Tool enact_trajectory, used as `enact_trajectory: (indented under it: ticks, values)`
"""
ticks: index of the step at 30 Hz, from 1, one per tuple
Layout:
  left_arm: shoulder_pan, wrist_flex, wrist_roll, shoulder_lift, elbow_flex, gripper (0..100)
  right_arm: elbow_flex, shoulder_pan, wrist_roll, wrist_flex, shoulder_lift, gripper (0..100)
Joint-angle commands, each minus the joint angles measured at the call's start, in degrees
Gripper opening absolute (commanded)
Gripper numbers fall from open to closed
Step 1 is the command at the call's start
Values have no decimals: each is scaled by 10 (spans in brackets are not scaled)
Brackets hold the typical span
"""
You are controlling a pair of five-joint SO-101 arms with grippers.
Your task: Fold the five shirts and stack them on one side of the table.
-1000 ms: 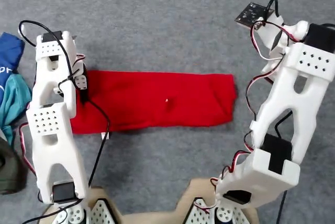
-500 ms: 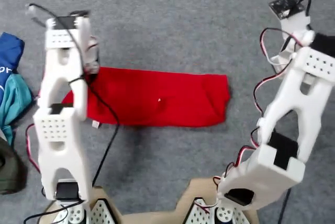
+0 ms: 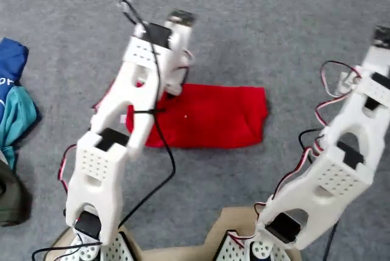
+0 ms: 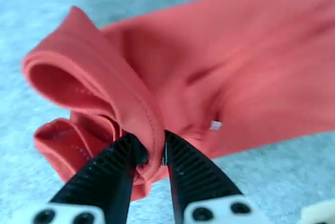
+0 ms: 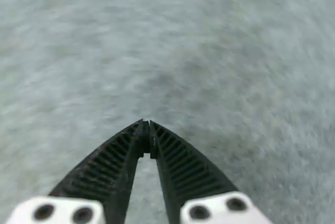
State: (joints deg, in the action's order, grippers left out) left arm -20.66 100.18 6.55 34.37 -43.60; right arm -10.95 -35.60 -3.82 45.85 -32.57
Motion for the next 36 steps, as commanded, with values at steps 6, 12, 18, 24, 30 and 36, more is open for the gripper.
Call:
enact_trajectory:
  ticks: [6,12,18,24,30,36]
  values:
    - [-92,6,-5,-37,-104,19,-138,-52,53,25,-65,9]
    - [-136,6,-5,-36,-135,20,-196,-52,53,61,-100,9]
    - [-171,-25,-6,-17,-162,21,-221,-52,53,77,-115,9]
    - [-198,-35,-6,33,-213,21,-221,-52,53,77,-115,9]
    - [-225,-35,-6,68,-266,21,-221,-52,53,77,-115,9]
    - [-249,-36,-6,73,-273,21,-222,-52,53,77,-115,9]
